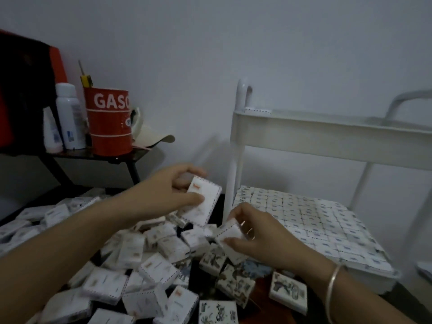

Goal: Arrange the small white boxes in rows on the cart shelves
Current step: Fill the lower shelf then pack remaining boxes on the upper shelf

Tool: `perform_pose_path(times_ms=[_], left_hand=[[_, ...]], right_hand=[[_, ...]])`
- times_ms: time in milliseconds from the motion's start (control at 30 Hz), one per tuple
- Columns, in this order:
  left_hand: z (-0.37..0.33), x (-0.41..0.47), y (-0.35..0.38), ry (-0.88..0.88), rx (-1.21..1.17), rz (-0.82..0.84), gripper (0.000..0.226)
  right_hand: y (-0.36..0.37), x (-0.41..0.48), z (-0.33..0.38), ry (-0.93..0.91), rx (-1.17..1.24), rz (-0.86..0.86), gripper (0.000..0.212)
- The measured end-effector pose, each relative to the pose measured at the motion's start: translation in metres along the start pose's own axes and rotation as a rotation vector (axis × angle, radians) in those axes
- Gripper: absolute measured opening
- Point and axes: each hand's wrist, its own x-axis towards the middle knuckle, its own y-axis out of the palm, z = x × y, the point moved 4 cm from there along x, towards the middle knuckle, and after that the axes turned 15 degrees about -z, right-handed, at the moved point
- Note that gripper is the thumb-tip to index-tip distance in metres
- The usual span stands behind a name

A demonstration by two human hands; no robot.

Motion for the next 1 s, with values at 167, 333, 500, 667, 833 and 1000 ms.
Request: perform_pose_path(times_ms=[167,333,500,667,833,1000], left_hand=[[-0.096,0.051,0.000,0.355,0.022,-0.138,0.032],[-0.180,0.112,-0.004,0.665,0.199,-0.343,0.027],[-0.202,0.164,0.021,0.742,0.466,-0.367,0.032],[-0.202,0.193,0.044,0.745,0.551,-0.224,0.031],[-0.189,0.207,0.048,0.653,0.774,0.033,0.039],[-0.181,0.209,0.039,0.540,0.857,0.170,0.028]], right_hand=[[-0.074,0.021,0.018,-0.023,0.034,-0.222,0.031],[-0.130,0.035,0.029,-0.088,0.003,-0.420,0.022],[-0.155,0.044,0.041,-0.178,-0.067,-0.503,0.024],[-0.166,0.055,0.048,-0.212,-0.069,-0.520,0.025],[-0.184,0.079,0.052,-0.171,-0.007,-0.624,0.027],[-0.208,0.108,0.053,-0.156,-0.036,-0.857,0.022]])
